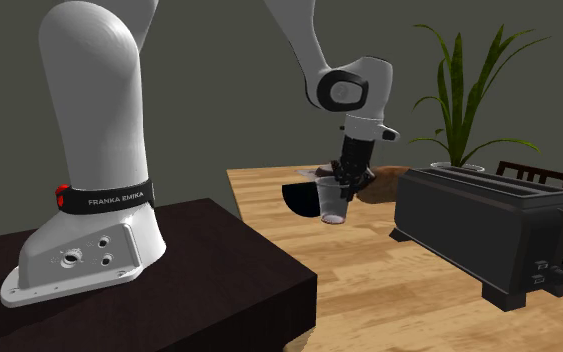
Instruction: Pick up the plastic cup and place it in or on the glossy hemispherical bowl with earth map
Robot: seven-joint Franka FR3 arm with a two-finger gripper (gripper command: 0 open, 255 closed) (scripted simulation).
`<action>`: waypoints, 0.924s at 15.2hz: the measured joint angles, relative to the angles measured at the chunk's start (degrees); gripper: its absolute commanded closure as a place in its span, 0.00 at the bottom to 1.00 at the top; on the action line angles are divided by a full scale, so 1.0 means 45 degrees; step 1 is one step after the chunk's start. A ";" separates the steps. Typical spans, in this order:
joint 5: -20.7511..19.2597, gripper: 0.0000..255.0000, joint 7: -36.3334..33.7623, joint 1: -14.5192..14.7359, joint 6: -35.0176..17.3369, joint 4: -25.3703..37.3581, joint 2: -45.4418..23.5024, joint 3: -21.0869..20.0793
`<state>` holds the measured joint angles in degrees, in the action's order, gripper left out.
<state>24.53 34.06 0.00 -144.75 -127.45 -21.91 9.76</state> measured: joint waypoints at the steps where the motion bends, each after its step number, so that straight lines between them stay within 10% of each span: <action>1: -0.0084 1.00 -0.0091 0.0048 0.0095 -0.0073 0.0182 0.0043; 14: -0.1255 1.00 -0.1150 0.0349 0.1819 -0.0088 0.2064 0.0551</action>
<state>18.88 28.89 1.57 -136.57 -127.84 -12.63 12.24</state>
